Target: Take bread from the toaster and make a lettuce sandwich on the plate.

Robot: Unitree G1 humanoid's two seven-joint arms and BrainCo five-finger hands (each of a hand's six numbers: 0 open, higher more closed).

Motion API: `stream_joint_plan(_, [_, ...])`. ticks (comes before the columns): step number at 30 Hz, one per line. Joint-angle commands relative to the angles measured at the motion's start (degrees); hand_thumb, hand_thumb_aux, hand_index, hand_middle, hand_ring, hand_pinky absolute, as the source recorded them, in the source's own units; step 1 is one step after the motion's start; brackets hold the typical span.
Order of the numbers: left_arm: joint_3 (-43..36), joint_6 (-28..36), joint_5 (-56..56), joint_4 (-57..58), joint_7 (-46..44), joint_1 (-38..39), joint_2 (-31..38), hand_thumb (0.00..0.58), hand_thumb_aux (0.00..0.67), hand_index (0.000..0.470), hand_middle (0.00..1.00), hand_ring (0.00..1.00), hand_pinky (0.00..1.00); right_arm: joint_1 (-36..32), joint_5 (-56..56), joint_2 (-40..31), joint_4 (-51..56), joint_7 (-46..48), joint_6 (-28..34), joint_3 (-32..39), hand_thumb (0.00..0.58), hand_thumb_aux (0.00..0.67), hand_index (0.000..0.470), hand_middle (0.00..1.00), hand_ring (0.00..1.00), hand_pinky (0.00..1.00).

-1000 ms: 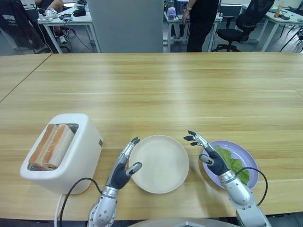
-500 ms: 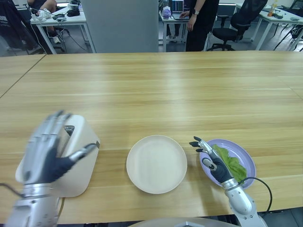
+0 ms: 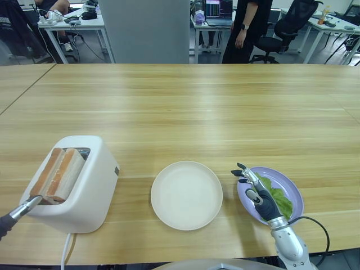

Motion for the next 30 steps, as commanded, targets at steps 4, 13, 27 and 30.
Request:
stream_joint_plan(4, [-2.6,-1.0,0.7,4.3,0.7,-0.1,0.9,0.0,0.0,0.0,0.0,0.0,0.0,0.1,0.7,0.1,-1.4,-0.1,1.2,-1.5,0.0,0.0,0.0,0.24,0.24,0.24])
stream_joint_plan(13, [-5.3,-0.1,2.0,5.1,1.9,-1.3,1.1,0.04,0.024,0.016,0.0,0.0,0.0,-0.3,2.0,0.0,-2.2,0.1,1.7,-3.3,0.0,0.0,0.0,0.24,0.24,0.24])
stream_joint_plan(27, [-9.3,1.6,1.8,6.0,3.2,-5.9,1.0,0.508,0.434,0.298,0.0,0.0,0.0,-0.4,2.3,0.1,-1.8,-0.4,1.6,-4.4,0.0,0.0,0.0,0.24,0.24,0.24])
stream_joint_plan(30, [-10.1,1.7,1.6,6.0,3.5,-6.4,0.6,0.577,0.62,0.426,0.0,0.0,0.0,-0.7,2.3,0.1,-1.4,-0.3,1.5,-4.5,0.0,0.0,0.0,0.24,0.24,0.24])
